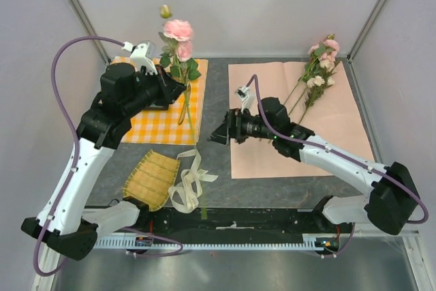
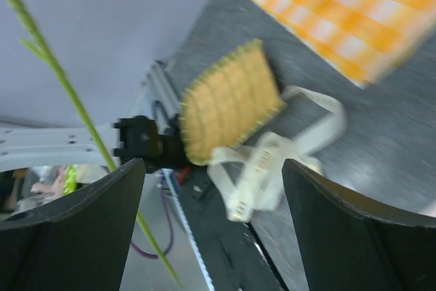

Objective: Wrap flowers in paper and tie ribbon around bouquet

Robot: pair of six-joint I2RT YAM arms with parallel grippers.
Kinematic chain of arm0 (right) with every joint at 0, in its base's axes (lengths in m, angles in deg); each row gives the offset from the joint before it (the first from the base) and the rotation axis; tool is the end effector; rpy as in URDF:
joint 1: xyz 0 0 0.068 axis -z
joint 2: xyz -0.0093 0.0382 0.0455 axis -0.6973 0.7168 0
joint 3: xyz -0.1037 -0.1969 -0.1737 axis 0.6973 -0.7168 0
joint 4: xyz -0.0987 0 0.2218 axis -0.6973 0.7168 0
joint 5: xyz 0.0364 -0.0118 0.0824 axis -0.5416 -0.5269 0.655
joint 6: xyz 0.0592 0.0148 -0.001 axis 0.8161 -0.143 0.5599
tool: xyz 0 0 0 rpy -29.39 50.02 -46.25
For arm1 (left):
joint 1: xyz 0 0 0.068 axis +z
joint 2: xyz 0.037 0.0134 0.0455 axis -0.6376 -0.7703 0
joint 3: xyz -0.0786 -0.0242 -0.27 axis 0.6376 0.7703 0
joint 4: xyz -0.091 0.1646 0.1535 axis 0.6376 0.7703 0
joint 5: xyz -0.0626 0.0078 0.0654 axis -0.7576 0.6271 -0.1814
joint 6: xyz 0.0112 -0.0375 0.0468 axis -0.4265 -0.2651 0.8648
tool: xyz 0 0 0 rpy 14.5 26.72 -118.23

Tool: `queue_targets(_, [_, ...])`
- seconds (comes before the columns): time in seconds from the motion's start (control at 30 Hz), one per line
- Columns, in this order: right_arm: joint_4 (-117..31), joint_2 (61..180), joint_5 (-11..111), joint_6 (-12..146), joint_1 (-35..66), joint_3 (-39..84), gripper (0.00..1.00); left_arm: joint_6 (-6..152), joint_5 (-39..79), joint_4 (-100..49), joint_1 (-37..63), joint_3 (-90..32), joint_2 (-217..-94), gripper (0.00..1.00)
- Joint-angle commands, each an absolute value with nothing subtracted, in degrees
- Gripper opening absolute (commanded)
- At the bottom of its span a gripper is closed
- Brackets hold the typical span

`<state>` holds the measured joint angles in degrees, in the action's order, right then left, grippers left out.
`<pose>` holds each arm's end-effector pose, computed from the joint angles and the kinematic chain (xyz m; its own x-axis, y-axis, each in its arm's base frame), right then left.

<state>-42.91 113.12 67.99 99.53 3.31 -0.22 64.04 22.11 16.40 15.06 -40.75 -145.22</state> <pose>0.2003 0.1998 0.3115 -0.7813 0.0793 -0.6191 -0.5177 0.4719 0.7137 0.1864 -0.0907 0.4505 -0.4760 -0.1686 -0.8631 0.3621 0.8568 -0.3671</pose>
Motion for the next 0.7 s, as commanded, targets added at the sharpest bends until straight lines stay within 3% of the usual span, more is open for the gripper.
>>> queue_targets(0.0, [-65.92, 114.61, 65.76, 104.26, -4.38, 1.80, 0.91, 39.08, 8.85, -2.16, 14.92, -31.79, -143.63, 0.01])
queue_targets(0.1, [-64.34, 115.84, 62.06, 103.55, -6.06, 3.13, 0.91, 34.99, 6.12, -9.65, 14.92, -29.03, -143.09, 0.02])
queue_targets(0.27, [-62.06, 113.31, 58.91, 103.47, -6.06, 1.46, 0.82, 36.56, 6.20, -9.48, 14.92, -29.21, -143.09, 0.02])
queue_targets(0.4, [-60.39, 111.45, 58.28, 103.47, -6.06, 0.84, 0.82, 36.57, 6.20, -11.31, 14.92, -27.63, -142.39, 0.02])
queue_targets(0.57, [-45.90, 106.89, 47.93, 103.83, -6.06, 1.55, 0.86, 38.32, 6.37, -12.03, 14.92, -26.92, -141.51, 0.02])
queue_targets(0.67, [-51.30, 103.28, 50.08, 100.76, -6.67, -1.51, 0.88, 39.20, 7.25, -12.12, 14.92, -26.57, -140.46, 0.02])
